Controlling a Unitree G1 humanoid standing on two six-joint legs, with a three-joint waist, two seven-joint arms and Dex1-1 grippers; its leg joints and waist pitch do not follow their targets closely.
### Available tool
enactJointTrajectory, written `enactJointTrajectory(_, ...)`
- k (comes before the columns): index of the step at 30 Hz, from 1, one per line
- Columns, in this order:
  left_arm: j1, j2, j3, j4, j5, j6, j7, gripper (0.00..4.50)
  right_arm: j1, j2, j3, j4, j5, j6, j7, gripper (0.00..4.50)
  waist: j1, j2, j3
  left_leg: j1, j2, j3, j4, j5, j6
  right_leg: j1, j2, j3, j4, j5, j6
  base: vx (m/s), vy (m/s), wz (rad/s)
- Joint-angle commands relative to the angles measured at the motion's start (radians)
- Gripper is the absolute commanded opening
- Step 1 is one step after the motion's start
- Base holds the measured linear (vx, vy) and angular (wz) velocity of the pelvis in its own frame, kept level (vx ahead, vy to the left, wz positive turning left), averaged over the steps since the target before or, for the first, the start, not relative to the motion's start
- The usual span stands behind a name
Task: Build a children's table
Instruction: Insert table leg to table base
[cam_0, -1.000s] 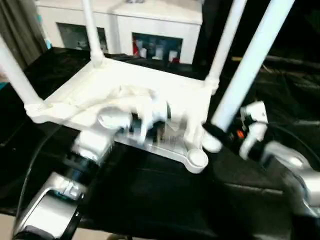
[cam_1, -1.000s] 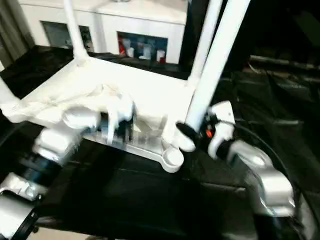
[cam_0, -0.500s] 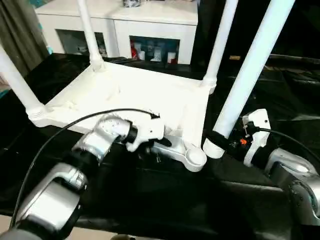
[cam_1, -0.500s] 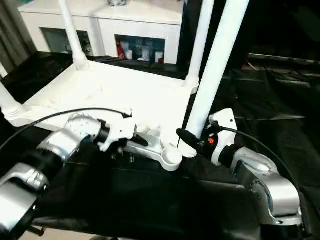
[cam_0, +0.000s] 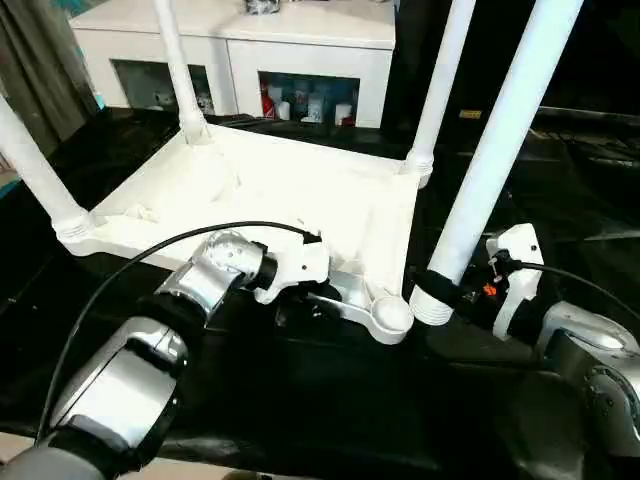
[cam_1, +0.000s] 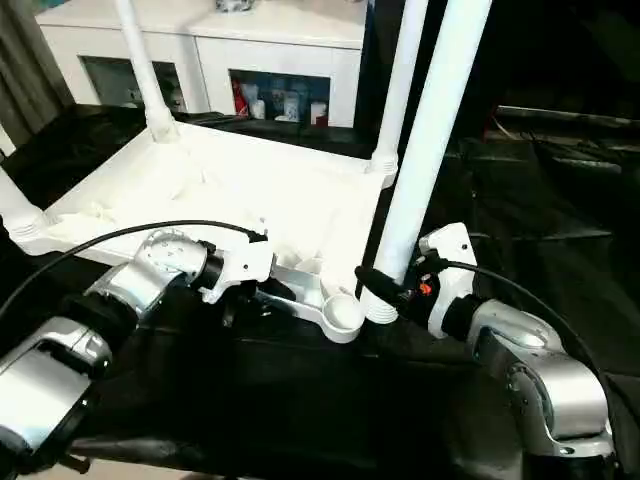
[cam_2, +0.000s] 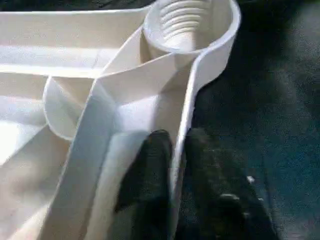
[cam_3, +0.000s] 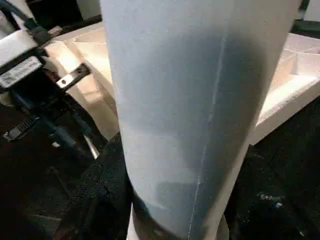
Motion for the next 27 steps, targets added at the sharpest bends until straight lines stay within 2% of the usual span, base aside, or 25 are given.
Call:
enactJointTrajectory(1, -0.016, 0.006, -0.010, 0.033, 0.042, -0.002, 0.029, 0.64, 0.002, -0.006, 0.003, -0.028, 0.007, 0.004, 0.004, 1.93, -0.002, 0.000, -0.071, 0.014, 0.031, -0.021, -0.069, -0.228, -0.003, 0.056, -0.053, 0.042, -0.078, -0.189, -0.212, 0.000, 0.000, 0.00)
enactJointTrajectory(2, -0.017, 0.007, -0.013, 0.037, 0.049, 0.004, 0.038, 0.46, 0.003, -0.005, 0.004, -0.030, 0.008, 0.004, 0.003, 1.93, -0.003, 0.001, -0.071, 0.014, 0.031, -0.022, -0.068, -0.225, 0.000, 0.056, -0.053, 0.042, -0.078, -0.189, -0.212, 0.000, 0.000, 0.00)
enactJointTrajectory(3, -0.016, 0.012, -0.015, 0.038, 0.055, 0.028, 0.045, 0.40, 0.004, -0.004, 0.005, -0.031, 0.008, 0.004, 0.003, 1.93, -0.004, -0.003, -0.071, 0.014, 0.031, -0.020, -0.069, -0.226, 0.002, 0.055, -0.054, 0.042, -0.079, -0.199, -0.213, 0.000, 0.000, 0.00)
enactJointTrajectory(4, -0.016, 0.014, -0.016, 0.042, 0.060, 0.042, 0.049, 0.45, 0.004, -0.004, 0.007, -0.031, 0.008, 0.004, 0.003, 1.93, -0.002, -0.001, -0.071, 0.015, 0.032, -0.021, -0.069, -0.227, 0.002, 0.054, -0.055, 0.042, -0.080, -0.208, -0.214, 0.000, 0.000, 0.00)
enactJointTrajectory(5, -0.014, 0.018, -0.018, 0.042, 0.063, 0.059, 0.049, 0.37, 0.005, -0.004, 0.009, -0.031, 0.007, 0.004, 0.002, 1.93, -0.003, -0.003, -0.070, 0.013, 0.032, -0.021, -0.070, -0.228, 0.002, 0.055, -0.055, 0.041, -0.079, -0.217, -0.214, 0.000, 0.000, 0.00)
enactJointTrajectory(6, -0.008, 0.026, -0.015, 0.031, 0.064, 0.113, 0.048, 0.25, 0.003, -0.004, 0.013, -0.026, 0.007, 0.003, 0.004, 1.93, -0.005, -0.003, -0.070, 0.010, 0.031, -0.022, -0.070, -0.224, 0.001, 0.058, -0.056, 0.041, -0.077, -0.214, -0.214, 0.000, 0.000, 0.00)
enactJointTrajectory(8, -0.005, 0.029, -0.010, 0.030, 0.067, 0.146, 0.046, 0.17, 0.001, -0.004, 0.015, -0.024, 0.007, 0.003, 0.006, 1.93, -0.014, -0.003, -0.070, 0.010, 0.030, -0.022, -0.070, -0.224, 0.004, 0.057, -0.055, 0.040, -0.079, -0.222, -0.215, 0.000, 0.000, 0.00)
enactJointTrajectory(9, 0.004, 0.032, 0.004, 0.015, 0.055, 0.197, 0.040, 0.15, -0.005, -0.002, 0.017, -0.019, 0.008, 0.005, 0.007, 1.92, -0.020, -0.016, -0.068, 0.008, 0.028, -0.021, -0.069, -0.226, 0.009, 0.057, -0.054, 0.039, -0.082, -0.235, -0.214, 0.000, 0.000, 0.00)
enactJointTrajectory(10, 0.014, 0.032, 0.022, -0.005, 0.044, 0.254, 0.043, 0.09, -0.012, 0.005, 0.015, -0.013, 0.014, 0.009, 0.005, 1.92, -0.020, -0.015, -0.067, 0.007, 0.028, -0.022, -0.069, -0.223, 0.011, 0.058, -0.055, 0.039, -0.080, -0.248, -0.213, 0.000, 0.000, 0.00)
enactJointTrajectory(11, 0.014, 0.032, 0.022, -0.005, 0.044, 0.254, 0.043, 0.09, -0.012, 0.005, 0.015, -0.013, 0.014, 0.009, 0.005, 1.92, -0.022, -0.012, -0.067, 0.007, 0.029, -0.022, -0.069, -0.220, 0.012, 0.058, -0.057, 0.039, -0.079, -0.256, -0.214, 0.000, 0.000, 0.00)
enactJointTrajectory(12, 0.048, 0.031, 0.051, -0.069, 0.032, 0.362, 0.082, 0.04, -0.031, 0.021, 0.009, 0.005, 0.025, 0.016, -0.001, 1.92, -0.030, -0.030, -0.066, -0.001, 0.028, -0.022, -0.070, -0.210, 0.018, 0.062, -0.056, 0.035, -0.081, -0.298, -0.199, 0.000, 0.000, 0.00)
enactJointTrajectory(13, 0.058, 0.030, 0.058, -0.090, 0.028, 0.391, 0.093, 0.02, -0.035, 0.023, 0.010, 0.009, 0.025, 0.017, -0.002, 1.92, -0.028, -0.021, -0.064, -0.001, 0.026, -0.025, -0.070, -0.205, 0.022, 0.059, -0.059, 0.033, -0.083, -0.322, -0.195, 0.000, 0.000, 0.00)
enactJointTrajectory(14, 0.080, 0.026, 0.073, -0.139, 0.016, 0.454, 0.115, 0.01, -0.044, 0.028, 0.014, 0.018, 0.025, 0.020, -0.003, 1.92, -0.031, -0.026, -0.066, 0.002, 0.031, -0.025, -0.068, -0.202, 0.023, 0.057, -0.062, 0.035, -0.082, -0.345, -0.191, 0.000, 0.000, 0.00)
enactJointTrajectory(15, 0.111, 0.019, 0.088, -0.213, -0.004, 0.522, 0.123, 0.01, -0.053, 0.030, 0.019, 0.032, 0.024, 0.019, 0.000, 1.92, -0.033, -0.027, -0.064, -0.001, 0.029, -0.024, -0.069, -0.197, 0.027, 0.055, -0.059, 0.034, -0.087, -0.352, -0.189, 0.000, 0.000, 0.00)
enactJointTrajectory(16, 0.131, 0.018, 0.091, -0.258, -0.007, 0.539, 0.132, 0.00, -0.059, 0.033, 0.021, 0.041, 0.024, 0.018, 0.001, 1.91, -0.037, -0.029, -0.063, -0.004, 0.029, -0.025, -0.070, -0.189, 0.028, 0.056, -0.058, 0.033, -0.083, -0.350, -0.190, 0.000, 0.000, 0.00)
enactJointTrajectory(17, 0.149, 0.019, 0.092, -0.296, -0.006, 0.549, 0.142, 0.00, -0.066, 0.033, 0.024, 0.051, 0.022, 0.016, 0.003, 1.91, -0.039, -0.036, -0.062, 0.001, 0.032, -0.023, -0.070, -0.198, 0.031, 0.050, -0.057, 0.034, -0.087, -0.359, -0.188, 0.000, 0.000, 0.00)
enactJointTrajectory(18, 0.159, 0.020, 0.091, -0.317, -0.004, 0.553, 0.149, 0.00, -0.070, 0.033, 0.026, 0.057, 0.020, 0.014, 0.004, 1.91, -0.037, -0.034, -0.063, 0.005, 0.031, -0.022, -0.068, -0.205, 0.032, 0.046, -0.057, 0.035, -0.089, -0.370, -0.185, 0.000, 0.000, 0.00)
enactJointTrajectory(19, 0.172, 0.020, 0.092, -0.342, -0.001, 0.557, 0.158, 0.00, -0.075, 0.033, 0.028, 0.063, 0.019, 0.014, 0.006, 1.91, -0.037, -0.032, -0.063, 0.005, 0.031, -0.021, -0.068, -0.204, 0.034, 0.044, -0.056, 0.036, -0.091, -0.366, -0.184, 0.000, 0.000, 0.00)
enactJointTrajectory(20, 0.186, 0.016, 0.093, -0.368, 0.000, 0.574, 0.169, 0.00, -0.082, 0.034, 0.029, 0.071, 0.019, 0.014, 0.006, 1.91, -0.037, -0.038, -0.064, 0.007, 0.033, -0.020, -0.069, -0.204, 0.033, 0.043, -0.054, 0.037, -0.090, -0.346, -0.186, 0.000, 0.000, 0.00)
enactJointTrajectory(21, 0.201, 0.014, 0.095, -0.397, 0.001, 0.593, 0.180, 0.00, -0.088, 0.036, 0.029, 0.078, 0.018, 0.014, 0.007, 1.91, -0.037, -0.036, -0.065, 0.007, 0.034, -0.021, -0.069, -0.202, 0.032, 0.043, -0.054, 0.037, -0.086, -0.330, -0.192, 0.000, 0.000, 0.00)
enactJointTrajectory(23, 0.243, 0.008, 0.096, -0.463, 0.000, 0.567, 0.182, 0.00, -0.103, 0.037, 0.031, 0.097, 0.014, 0.012, 0.010, 1.91, -0.037, -0.048, -0.065, 0.007, 0.035, -0.018, -0.069, -0.199, 0.037, 0.043, -0.055, 0.038, -0.085, -0.309, -0.194, 0.000, 0.000, 0.00)
enactJointTrajectory(24, 0.252, 0.008, 0.098, -0.483, 0.000, 0.579, 0.184, 0.00, -0.105, 0.038, 0.031, 0.099, 0.014, 0.012, 0.010, 1.91, -0.035, -0.041, -0.063, 0.006, 0.035, -0.019, -0.071, -0.195, 0.037, 0.041, -0.054, 0.039, -0.085, -0.308, -0.191, 0.000, 0.000, 0.00)
enactJointTrajectory(26, 0.271, 0.010, 0.100, -0.523, -0.010, 0.564, 0.171, 0.00, -0.112, 0.037, 0.033, 0.106, 0.012, 0.010, 0.016, 1.91, -0.033, -0.040, -0.062, 0.010, 0.036, -0.018, -0.071, -0.201, 0.034, 0.038, -0.053, 0.040, -0.085, -0.308, -0.189, 0.000, 0.000, 0.00)
enactJointTrajectory(27, 0.303, 0.018, 0.099, -0.600, -0.026, 0.568, 0.158, 0.00, -0.123, 0.036, 0.036, 0.118, 0.009, -0.008, 0.026, 1.91, -0.029, -0.053, -0.064, 0.007, 0.037, -0.020, -0.072, -0.198, 0.033, 0.043, -0.057, 0.040, -0.080, -0.309, -0.182, 0.000, 0.000, 0.00)
